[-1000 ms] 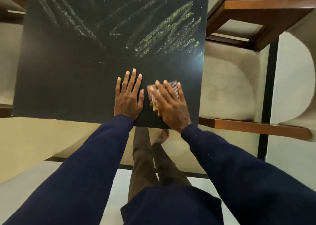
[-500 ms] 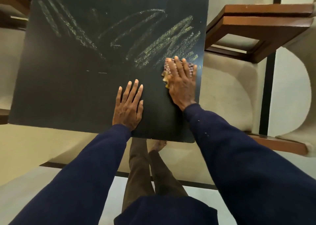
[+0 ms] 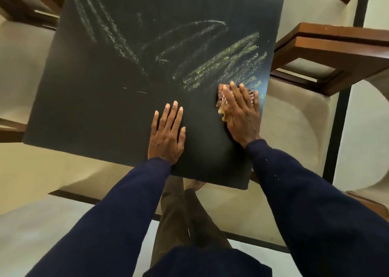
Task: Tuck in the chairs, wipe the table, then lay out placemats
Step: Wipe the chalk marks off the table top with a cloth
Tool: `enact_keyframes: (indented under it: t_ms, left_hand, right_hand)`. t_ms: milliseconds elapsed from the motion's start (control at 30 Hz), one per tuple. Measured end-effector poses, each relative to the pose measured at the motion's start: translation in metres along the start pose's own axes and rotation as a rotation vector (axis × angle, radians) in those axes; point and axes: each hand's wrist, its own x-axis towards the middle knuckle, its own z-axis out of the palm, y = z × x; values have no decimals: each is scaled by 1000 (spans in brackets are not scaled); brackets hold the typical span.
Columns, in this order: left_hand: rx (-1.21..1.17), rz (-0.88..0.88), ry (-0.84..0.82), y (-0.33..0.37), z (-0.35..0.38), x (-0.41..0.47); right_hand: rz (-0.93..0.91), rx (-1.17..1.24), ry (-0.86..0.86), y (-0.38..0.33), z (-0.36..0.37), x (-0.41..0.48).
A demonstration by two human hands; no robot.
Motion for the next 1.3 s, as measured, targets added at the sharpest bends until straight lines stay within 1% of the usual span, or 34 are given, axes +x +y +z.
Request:
enact_keyframes:
  t_ms: [67, 133, 200, 300, 400, 433, 500, 567, 633, 700, 733, 767, 800, 833, 900, 967, 1000, 1033, 1100, 1167, 1300]
  left_hand:
    - [-22, -47, 21, 0, 0, 1]
    - [-38, -118, 44, -1, -1, 3]
    - [-47, -161, 49, -1, -1, 3]
    - [-63, -177, 57, -2, -1, 4]
    - [-73, -186, 70, -2, -1, 3]
    - [-75, -188, 71, -2, 0, 3]
    - [-69, -190, 71, -3, -1, 3]
    - [-47, -181, 67, -3, -1, 4]
    - [-28, -171, 60, -3, 0, 3]
    - [-15, -166, 54, -2, 1, 2]
    - [-9, -165, 53, -2, 1, 2]
    - [-7, -162, 56, -2, 1, 2]
    - [-8, -161, 59, -3, 0, 3]
    - [-10, -162, 59, -2, -1, 3]
    - [-15, -158, 44, -3, -2, 1]
    - [-8, -126, 27, -7, -3, 5]
    - [-13, -103, 24, -10, -4, 11]
    - [-17, -82, 25, -15, -5, 19]
    - [-19, -52, 31, -26, -7, 43]
    - [-17, -35, 39, -36, -8, 72]
    - [-33, 64, 62, -24, -6, 111]
  right_hand:
    - [82, 4, 16, -20, 4, 31]
    - [59, 11, 21, -44, 9, 52]
    - [-31, 23, 12, -64, 14, 56]
    - [-264, 21, -32, -71, 17, 32]
    - [-469, 17, -87, -50, 10, -1]
    - [-515, 25, -97, -38, 7, -7]
    - [-547, 32, -93, -16, 0, -8]
    - [-470, 26, -54, -2, 0, 4]
    - [-280, 29, -5, -7, 3, 27]
    - [-81, 25, 33, -28, 8, 54]
    - [-21, 23, 39, -42, 13, 64]
    - [3, 17, 43, -55, 16, 72]
    - [-12, 10, 44, -68, 19, 76]
    - [-62, 11, 35, -77, 22, 74]
    - [-233, 20, -7, -83, 22, 55]
    - [-402, 18, -59, -69, 13, 26]
    - [-450, 9, -75, -56, 9, 14]
    - [-462, 6, -78, -41, 6, 2]
    - [-389, 17, -60, -9, 2, -10]
    - [-262, 8, -48, 17, -1, -2]
    - [49, -3, -23, 35, -2, 58]
